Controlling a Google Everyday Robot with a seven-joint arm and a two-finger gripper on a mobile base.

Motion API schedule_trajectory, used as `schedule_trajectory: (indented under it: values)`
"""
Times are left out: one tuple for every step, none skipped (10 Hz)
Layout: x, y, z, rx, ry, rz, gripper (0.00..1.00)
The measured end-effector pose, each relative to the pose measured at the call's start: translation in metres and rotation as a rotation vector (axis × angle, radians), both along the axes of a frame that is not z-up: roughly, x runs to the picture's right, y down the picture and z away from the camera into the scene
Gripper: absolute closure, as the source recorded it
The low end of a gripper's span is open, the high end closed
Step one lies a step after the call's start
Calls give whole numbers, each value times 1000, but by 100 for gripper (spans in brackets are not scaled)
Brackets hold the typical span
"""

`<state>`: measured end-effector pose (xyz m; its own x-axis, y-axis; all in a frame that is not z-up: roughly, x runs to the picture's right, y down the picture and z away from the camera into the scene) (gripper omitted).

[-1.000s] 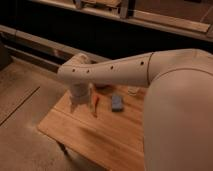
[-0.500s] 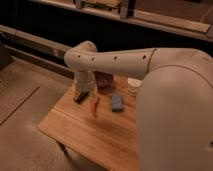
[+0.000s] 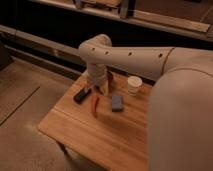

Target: Place the ceramic cup in the ceramic bowl

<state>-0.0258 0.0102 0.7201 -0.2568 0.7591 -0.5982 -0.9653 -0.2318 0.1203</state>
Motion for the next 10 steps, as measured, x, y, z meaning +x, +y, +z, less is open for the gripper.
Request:
schedule_trajectory:
  values:
    - [15,-3,-5,10,16,23,35]
    - [24,-3,-7,12,26,35,35]
    - [43,-2,-13,13,48,54,35]
    - [58,-2,-16,10,68,71,35]
    - [76,-1,-20,-2,87,86,35]
    - [97,-1,-21,-13,105,114,35]
    - [111,1,-20,-22,116,136,35]
    - [129,2,-20,-33,129,163,35]
    - [152,3,-18,-45,147,192,35]
    - [172,3,-19,-50,164,215,35]
